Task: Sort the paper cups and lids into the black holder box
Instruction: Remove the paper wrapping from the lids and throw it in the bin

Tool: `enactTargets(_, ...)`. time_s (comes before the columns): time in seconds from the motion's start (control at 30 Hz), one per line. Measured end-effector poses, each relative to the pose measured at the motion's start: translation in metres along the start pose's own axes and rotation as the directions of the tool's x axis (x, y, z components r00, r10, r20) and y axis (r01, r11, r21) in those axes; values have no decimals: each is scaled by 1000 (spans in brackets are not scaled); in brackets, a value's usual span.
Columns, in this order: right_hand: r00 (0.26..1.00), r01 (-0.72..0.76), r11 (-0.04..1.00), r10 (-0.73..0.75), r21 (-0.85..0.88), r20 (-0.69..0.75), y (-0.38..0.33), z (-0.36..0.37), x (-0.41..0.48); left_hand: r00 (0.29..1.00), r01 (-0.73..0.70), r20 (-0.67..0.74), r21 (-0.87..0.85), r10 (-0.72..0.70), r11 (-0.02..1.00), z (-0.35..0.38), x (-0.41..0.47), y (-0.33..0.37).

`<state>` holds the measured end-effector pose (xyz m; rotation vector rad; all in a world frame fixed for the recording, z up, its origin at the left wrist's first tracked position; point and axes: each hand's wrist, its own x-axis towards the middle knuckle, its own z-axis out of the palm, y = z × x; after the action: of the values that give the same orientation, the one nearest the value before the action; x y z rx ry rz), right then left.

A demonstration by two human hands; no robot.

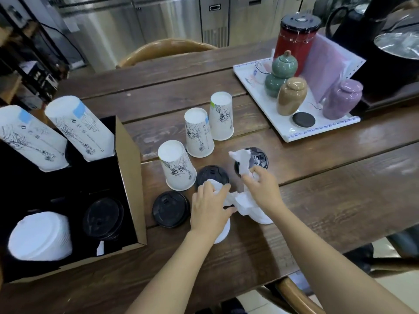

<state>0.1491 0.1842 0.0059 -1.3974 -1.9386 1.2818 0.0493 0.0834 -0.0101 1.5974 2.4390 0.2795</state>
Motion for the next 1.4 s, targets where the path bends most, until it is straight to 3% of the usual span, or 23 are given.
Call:
enactTargets(0.2,999,22,998,-19,58,-51,3,-26,-3,1000,-11,20,159,8,987,12,13,13)
enactTargets(0.3,996,41,998,-38,39,-75,5,-37,-5,999,-19,-48,27,20,999,16,17,13)
enactTargets(0.37,996,43,998,-39,45,-85,6,-42,-7,995,25,-86,-203,-43,979,11,16,15)
enactTargets(0.47,997,32,982,-17,187,-81,5,-45,-9,967,134,-139,-438,-215,889,3,11,13)
enactTargets(0.6,994,79,970,-60,232,-88,0,-38,-9,899,259,-84,-691,-430,675,-19,-6,14)
enactTargets(0.73,1000,-27,916,19,399,24,-17,-22,-17,824,326,19,-834,-566,446,-33,-34,2)
enactTargets(0.87,995,-11,922,-29,386,98,-30,2,-32,737,318,-8,-878,-676,357,-44,-69,-17)
enactTargets(1.03,955,168,953,-221,251,198,-59,43,-66,693,254,-73,-907,-718,337,-64,-127,-50)
enactTargets(1.17,925,205,964,-247,168,287,-81,89,-116,536,152,-177,-941,-825,301,-71,-196,-79)
enactTargets(1.3,888,280,948,-315,150,336,-97,140,-185,376,170,-202,-944,-904,282,-72,-277,-117)
enactTargets(1.4,849,254,958,-286,132,444,-94,180,-237,274,194,-230,-938,-934,288,-61,-345,-145)
